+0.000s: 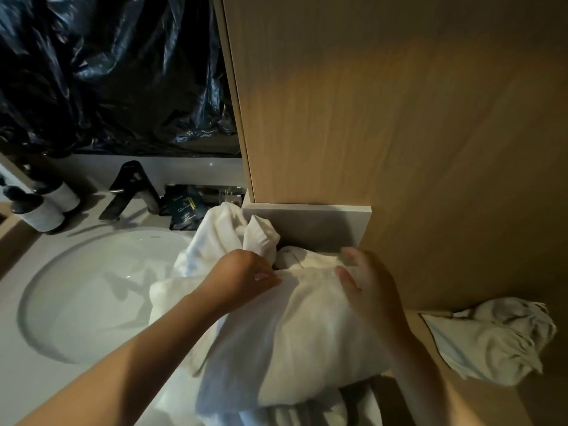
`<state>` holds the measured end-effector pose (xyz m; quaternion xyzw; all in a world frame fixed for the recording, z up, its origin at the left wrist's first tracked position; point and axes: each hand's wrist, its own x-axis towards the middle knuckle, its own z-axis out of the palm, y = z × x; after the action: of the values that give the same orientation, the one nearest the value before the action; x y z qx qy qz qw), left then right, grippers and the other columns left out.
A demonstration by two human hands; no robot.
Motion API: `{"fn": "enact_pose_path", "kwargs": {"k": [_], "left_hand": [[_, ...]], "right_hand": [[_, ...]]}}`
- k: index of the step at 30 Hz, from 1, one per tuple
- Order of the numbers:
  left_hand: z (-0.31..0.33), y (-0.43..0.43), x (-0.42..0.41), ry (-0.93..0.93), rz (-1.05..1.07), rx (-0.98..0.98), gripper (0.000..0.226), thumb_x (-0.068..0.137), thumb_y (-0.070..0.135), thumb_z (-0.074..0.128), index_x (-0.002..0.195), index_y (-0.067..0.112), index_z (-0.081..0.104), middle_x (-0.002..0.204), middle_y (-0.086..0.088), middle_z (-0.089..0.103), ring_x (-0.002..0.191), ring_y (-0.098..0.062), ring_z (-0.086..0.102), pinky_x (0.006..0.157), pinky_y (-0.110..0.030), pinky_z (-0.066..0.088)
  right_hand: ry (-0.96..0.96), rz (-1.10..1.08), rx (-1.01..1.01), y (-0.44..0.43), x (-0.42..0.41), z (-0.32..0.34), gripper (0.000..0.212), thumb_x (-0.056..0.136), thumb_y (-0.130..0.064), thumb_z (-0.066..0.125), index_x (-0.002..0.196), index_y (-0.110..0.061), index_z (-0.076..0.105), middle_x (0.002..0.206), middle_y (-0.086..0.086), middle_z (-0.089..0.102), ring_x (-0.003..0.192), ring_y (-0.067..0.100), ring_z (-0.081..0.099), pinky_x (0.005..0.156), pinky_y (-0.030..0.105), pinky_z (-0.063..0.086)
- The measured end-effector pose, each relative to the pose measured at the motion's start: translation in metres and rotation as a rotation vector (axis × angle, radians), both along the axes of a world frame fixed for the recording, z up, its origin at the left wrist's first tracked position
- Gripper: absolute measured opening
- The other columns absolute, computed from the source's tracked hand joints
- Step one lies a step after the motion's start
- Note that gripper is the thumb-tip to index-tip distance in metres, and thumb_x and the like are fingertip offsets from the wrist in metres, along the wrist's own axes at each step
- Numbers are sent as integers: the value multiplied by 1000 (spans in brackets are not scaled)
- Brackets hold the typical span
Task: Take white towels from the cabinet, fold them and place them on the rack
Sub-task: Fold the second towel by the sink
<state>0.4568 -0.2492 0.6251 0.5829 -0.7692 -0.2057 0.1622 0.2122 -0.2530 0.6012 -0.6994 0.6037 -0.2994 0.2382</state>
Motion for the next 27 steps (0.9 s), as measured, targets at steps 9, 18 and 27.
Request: {"fn": "enact_pose_path", "kwargs": {"k": [9, 18, 27], "left_hand": [[2, 29, 57, 52, 24, 23, 24, 94, 33, 58, 100, 19, 76, 97, 10, 73, 87, -1, 62, 78, -20, 49], [-4, 39, 129, 57, 210, 250, 21, 89, 44, 63, 79, 30, 74, 83, 12, 68, 78, -5, 61, 68, -21, 49], [-10, 29, 143, 212, 274, 214, 21, 89, 24, 67, 74, 39, 70, 79, 22, 68, 77, 3, 61, 68, -18, 45]], "right_hand": [[66, 294, -2, 6, 56, -2, 29, 96, -30, 59, 122, -20, 68, 123, -4, 67, 113, 7, 58, 100, 13, 37], [27, 467, 53, 5, 88, 6, 28, 91, -25, 67, 119, -23, 69, 119, -12, 65, 109, 4, 57, 97, 16, 42], [106, 563, 17, 4, 116, 11, 36, 87, -22, 71, 122, -18, 66, 121, -6, 67, 112, 11, 56, 92, 4, 30]]}}
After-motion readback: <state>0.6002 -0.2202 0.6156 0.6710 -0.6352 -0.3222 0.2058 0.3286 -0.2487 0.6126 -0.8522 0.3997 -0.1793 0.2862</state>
